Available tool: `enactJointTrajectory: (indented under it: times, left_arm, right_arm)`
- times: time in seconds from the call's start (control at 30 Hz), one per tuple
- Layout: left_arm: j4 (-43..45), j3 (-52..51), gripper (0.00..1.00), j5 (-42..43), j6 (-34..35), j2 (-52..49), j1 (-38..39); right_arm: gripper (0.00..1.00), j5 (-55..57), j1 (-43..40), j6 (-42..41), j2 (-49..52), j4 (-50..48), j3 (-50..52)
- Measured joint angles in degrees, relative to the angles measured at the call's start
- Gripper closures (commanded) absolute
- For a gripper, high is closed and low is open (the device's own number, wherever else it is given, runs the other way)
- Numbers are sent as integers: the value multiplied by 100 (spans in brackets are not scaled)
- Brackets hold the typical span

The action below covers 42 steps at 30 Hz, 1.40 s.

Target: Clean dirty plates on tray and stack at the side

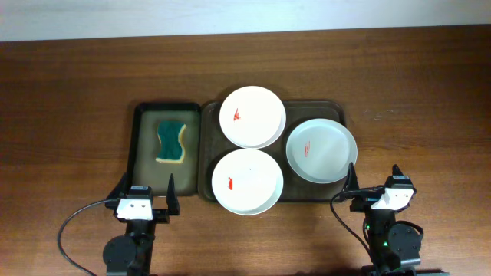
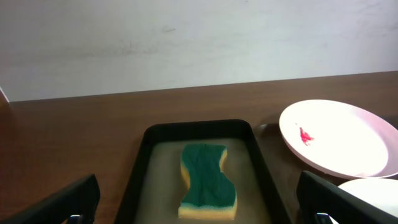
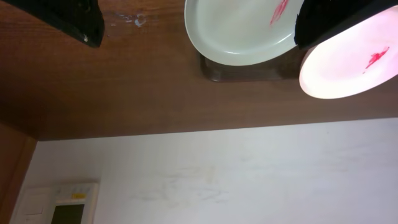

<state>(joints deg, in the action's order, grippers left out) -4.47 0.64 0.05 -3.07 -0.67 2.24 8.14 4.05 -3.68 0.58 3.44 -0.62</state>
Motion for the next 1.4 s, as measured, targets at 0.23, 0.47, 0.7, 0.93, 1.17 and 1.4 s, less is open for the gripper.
enactJointTrajectory:
  times: [0.23,0.47,0.7,0.93,1.17,1.4]
  left_arm:
    - [0,0,1,0,0,0,0]
    - [0,0,1,0,2,0,0]
    - [0,0,1,0,0,0,0]
    - [0,0,1,0,0,0,0]
    - [531,-4,1,-216,-22,-2,0]
    - [721,-7,1,387,-42,-2,0]
  right_arm:
    - [2,0,0,7,0,0,0]
    - [2,0,0,2,0,0,0]
    - [2,0,0,4,0,0,0]
    - [2,0,0,4,0,0,0]
    - [2,-1694,0,2,2,-22,0]
    - [2,-3189,0,-592,2,-94,-2]
